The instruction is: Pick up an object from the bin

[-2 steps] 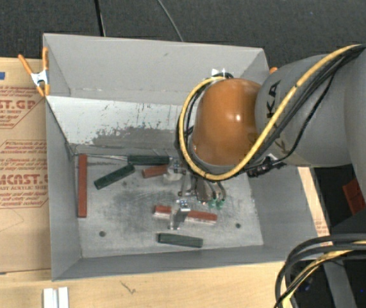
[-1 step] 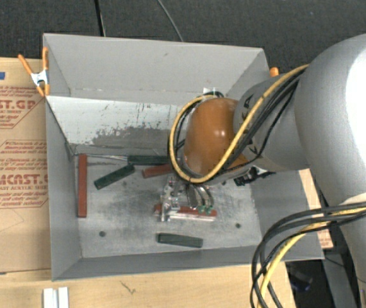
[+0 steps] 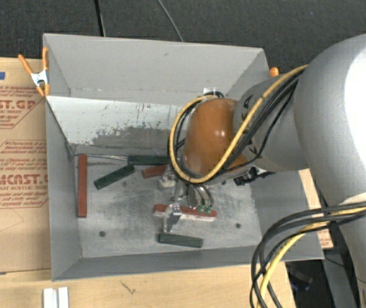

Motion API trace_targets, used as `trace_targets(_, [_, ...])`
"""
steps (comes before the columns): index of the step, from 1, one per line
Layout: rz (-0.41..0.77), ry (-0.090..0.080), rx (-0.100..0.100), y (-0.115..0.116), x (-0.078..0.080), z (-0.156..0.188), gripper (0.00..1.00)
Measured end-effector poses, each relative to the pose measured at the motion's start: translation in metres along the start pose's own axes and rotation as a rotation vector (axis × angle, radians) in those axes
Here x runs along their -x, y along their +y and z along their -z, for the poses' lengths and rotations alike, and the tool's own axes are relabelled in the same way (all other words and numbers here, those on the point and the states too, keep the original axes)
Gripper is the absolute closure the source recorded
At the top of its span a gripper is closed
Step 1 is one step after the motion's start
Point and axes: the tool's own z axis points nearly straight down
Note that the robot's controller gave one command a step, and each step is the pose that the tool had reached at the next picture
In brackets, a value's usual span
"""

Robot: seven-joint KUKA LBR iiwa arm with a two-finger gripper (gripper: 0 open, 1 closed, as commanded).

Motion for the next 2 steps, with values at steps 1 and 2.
trace_targets(1, [0.000, 0.004, 0.000, 0.0001, 0.0001, 0.0019, 1.00])
trace_targets(2, [0.000, 0.004, 0.000, 0.0001, 0.0001, 0.0019, 1.00])
